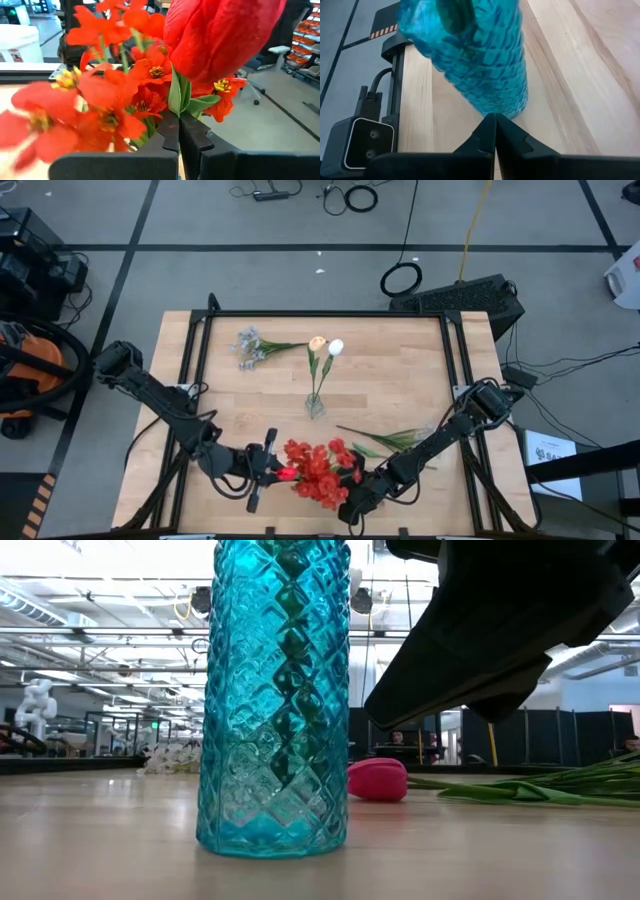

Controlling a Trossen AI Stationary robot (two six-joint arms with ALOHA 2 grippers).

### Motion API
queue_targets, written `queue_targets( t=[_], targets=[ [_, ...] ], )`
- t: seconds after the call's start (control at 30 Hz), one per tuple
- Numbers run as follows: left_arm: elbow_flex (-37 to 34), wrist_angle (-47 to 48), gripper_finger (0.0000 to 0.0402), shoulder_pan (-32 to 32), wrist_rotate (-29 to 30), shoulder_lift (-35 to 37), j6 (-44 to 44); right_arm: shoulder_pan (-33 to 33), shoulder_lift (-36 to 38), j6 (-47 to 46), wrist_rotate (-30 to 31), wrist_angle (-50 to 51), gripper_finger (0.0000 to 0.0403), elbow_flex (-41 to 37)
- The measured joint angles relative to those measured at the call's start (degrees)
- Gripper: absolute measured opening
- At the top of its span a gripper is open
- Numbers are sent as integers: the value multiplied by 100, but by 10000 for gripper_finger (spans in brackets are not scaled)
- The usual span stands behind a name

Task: Sort flowers into vase by color
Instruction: Put the top red tulip into the blue vase, then put the bottom white flowers into the transparent vase

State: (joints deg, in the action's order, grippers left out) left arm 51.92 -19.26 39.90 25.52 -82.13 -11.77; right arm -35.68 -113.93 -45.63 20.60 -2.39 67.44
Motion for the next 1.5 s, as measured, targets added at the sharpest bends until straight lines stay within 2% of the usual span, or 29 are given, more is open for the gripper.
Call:
queue_targets(
  t=[0.3, 0.43, 0.67, 0.97, 1.13, 1.5],
  targets=[
    [4, 430, 2, -2, -21, -94, -719, -4, 0, -95, 0, 0, 0, 0],
    [4, 482, 27, 0, -281, -107, -726, -4, 0, -169, 2, 0, 0, 0],
    [-2, 523, 85, -1, -302, -114, -730, -4, 0, -318, 2, 0, 0, 0],
    [-4, 371, 97, 0, -302, -104, -720, -4, 2, -320, -132, 121, 0, 0],
    [-6, 581, 97, -11, -296, -52, -702, -4, 323, -510, -427, 1080, 0, -2],
    [-4, 1559, 97, -50, -169, 467, -747, -4, 1666, -562, -870, 4017, 0, -2]
  ],
)
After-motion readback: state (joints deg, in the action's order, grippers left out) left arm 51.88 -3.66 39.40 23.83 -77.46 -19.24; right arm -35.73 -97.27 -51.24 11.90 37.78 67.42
